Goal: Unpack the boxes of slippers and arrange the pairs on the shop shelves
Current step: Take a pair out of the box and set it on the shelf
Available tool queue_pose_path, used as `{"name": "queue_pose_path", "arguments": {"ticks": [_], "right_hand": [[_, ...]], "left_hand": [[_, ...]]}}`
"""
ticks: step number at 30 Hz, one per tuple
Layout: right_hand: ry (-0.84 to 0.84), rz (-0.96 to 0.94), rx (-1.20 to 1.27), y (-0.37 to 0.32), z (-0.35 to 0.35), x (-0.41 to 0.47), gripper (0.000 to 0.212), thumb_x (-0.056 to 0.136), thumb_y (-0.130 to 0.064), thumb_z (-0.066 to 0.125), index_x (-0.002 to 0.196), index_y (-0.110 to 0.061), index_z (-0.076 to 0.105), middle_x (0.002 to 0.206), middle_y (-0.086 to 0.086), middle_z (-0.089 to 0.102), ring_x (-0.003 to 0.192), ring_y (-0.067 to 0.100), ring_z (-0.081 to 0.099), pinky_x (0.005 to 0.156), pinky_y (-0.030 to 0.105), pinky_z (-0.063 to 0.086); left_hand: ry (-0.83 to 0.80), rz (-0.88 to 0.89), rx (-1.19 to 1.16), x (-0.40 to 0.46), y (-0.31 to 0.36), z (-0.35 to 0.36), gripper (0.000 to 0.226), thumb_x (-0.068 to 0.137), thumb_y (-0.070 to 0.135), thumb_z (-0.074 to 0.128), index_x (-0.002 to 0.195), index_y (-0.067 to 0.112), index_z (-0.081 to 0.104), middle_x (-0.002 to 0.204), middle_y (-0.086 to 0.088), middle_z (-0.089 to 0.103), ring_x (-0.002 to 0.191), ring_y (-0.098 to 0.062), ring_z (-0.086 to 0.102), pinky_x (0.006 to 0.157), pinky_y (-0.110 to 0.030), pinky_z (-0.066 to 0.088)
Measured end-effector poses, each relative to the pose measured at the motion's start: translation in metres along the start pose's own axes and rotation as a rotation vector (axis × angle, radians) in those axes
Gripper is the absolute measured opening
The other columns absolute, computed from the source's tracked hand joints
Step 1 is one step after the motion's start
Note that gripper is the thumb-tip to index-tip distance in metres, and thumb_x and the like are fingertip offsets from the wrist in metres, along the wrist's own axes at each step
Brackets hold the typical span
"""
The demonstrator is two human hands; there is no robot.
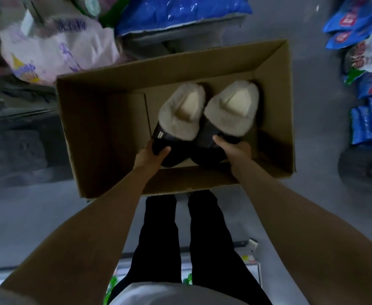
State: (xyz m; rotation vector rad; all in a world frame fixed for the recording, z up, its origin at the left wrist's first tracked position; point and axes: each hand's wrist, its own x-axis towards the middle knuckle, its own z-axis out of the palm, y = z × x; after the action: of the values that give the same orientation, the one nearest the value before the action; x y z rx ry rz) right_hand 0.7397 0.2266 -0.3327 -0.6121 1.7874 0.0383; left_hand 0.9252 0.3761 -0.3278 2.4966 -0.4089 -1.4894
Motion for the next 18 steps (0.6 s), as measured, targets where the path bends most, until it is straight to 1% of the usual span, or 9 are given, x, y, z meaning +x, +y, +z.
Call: {"name": "queue_pose_path", "arguments": {"ticks": [2, 3, 6, 8, 10, 12, 13, 15, 18], "right_hand": [[0.03, 0.013, -0.011, -0.001, 0.004, 0.003, 0.089, 0.067, -0.042, 0.092, 0.14, -0.007, 0.054, 0.135, 0.01, 0.061, 0.121, 0.029, 0.061, 0.098, 0.04, 0.053], [0.036, -0.007, 0.004, -0.002, 0.005, 0.004, 0.089, 0.068, -0.039, 0.092, 0.142, -0.01, 0.053, 0.137, 0.008, 0.059, 0.124, 0.028, 0.059, 0.1, 0.039, 0.052], [0.035, -0.066, 0.114, 0.001, 0.009, 0.006, 0.103, 0.068, -0.026, 0.094, 0.152, -0.02, 0.035, 0.148, 0.006, 0.05, 0.133, 0.026, 0.051, 0.106, 0.041, 0.048], [0.0, -0.073, 0.154, 0.001, 0.015, 0.005, 0.113, 0.066, -0.021, 0.094, 0.155, -0.017, 0.025, 0.151, 0.008, 0.046, 0.136, 0.027, 0.048, 0.11, 0.046, 0.045], [-0.023, -0.089, 0.1, 0.003, 0.023, 0.003, 0.123, 0.055, -0.031, 0.1, 0.153, -0.011, 0.028, 0.148, 0.009, 0.049, 0.136, 0.028, 0.049, 0.111, 0.047, 0.045], [-0.034, -0.109, 0.039, 0.017, 0.026, 0.023, 0.133, 0.026, -0.057, 0.099, 0.142, -0.015, 0.05, 0.133, 0.007, 0.063, 0.124, 0.028, 0.061, 0.101, 0.047, 0.053], [-0.029, -0.107, 0.032, 0.022, 0.024, 0.032, 0.129, 0.019, -0.061, 0.095, 0.135, -0.018, 0.058, 0.125, 0.005, 0.068, 0.116, 0.028, 0.066, 0.097, 0.047, 0.056], [-0.014, -0.099, 0.075, 0.014, 0.014, 0.019, 0.115, 0.024, -0.052, 0.093, 0.13, -0.018, 0.064, 0.12, 0.003, 0.07, 0.108, 0.026, 0.068, 0.093, 0.045, 0.058], [-0.041, -0.134, 0.16, -0.003, -0.004, -0.018, 0.082, 0.057, -0.027, 0.096, 0.131, -0.019, 0.061, 0.115, -0.001, 0.069, 0.103, 0.021, 0.067, 0.089, 0.04, 0.057]], "left_hand": [[-0.003, 0.006, -0.007, 0.004, -0.001, -0.001, 0.062, 0.096, 0.048, 0.058, 0.15, 0.025, 0.038, 0.141, -0.01, 0.056, 0.125, -0.035, 0.055, 0.095, -0.04, 0.047], [-0.005, 0.005, -0.004, 0.006, -0.002, -0.001, 0.064, 0.096, 0.048, 0.059, 0.151, 0.026, 0.037, 0.141, -0.01, 0.055, 0.125, -0.035, 0.054, 0.097, -0.041, 0.048], [-0.011, 0.007, 0.007, 0.012, -0.006, -0.003, 0.067, 0.094, 0.05, 0.06, 0.152, 0.027, 0.035, 0.143, -0.009, 0.053, 0.128, -0.035, 0.052, 0.101, -0.046, 0.048], [-0.012, -0.002, -0.006, 0.015, -0.009, -0.003, 0.069, 0.093, 0.051, 0.061, 0.152, 0.028, 0.035, 0.144, -0.009, 0.053, 0.128, -0.035, 0.052, 0.102, -0.046, 0.047], [-0.004, -0.014, -0.027, 0.018, -0.012, -0.002, 0.07, 0.092, 0.051, 0.063, 0.152, 0.03, 0.034, 0.144, -0.008, 0.052, 0.129, -0.034, 0.051, 0.101, -0.045, 0.047], [0.0, -0.03, -0.037, 0.021, -0.015, 0.0, 0.072, 0.092, 0.05, 0.064, 0.153, 0.03, 0.032, 0.144, -0.008, 0.052, 0.128, -0.034, 0.052, 0.097, -0.04, 0.046], [0.002, -0.039, -0.036, 0.023, -0.016, 0.001, 0.073, 0.092, 0.049, 0.064, 0.154, 0.029, 0.031, 0.144, -0.009, 0.052, 0.128, -0.034, 0.052, 0.094, -0.038, 0.046], [0.005, -0.058, -0.047, 0.027, -0.017, 0.003, 0.075, 0.092, 0.046, 0.066, 0.154, 0.027, 0.03, 0.146, -0.009, 0.051, 0.13, -0.033, 0.051, 0.088, -0.033, 0.045], [0.004, -0.11, -0.1, 0.032, -0.016, 0.006, 0.078, 0.09, 0.046, 0.068, 0.155, 0.025, 0.03, 0.149, -0.011, 0.048, 0.132, -0.035, 0.049, 0.084, -0.032, 0.045]]}}
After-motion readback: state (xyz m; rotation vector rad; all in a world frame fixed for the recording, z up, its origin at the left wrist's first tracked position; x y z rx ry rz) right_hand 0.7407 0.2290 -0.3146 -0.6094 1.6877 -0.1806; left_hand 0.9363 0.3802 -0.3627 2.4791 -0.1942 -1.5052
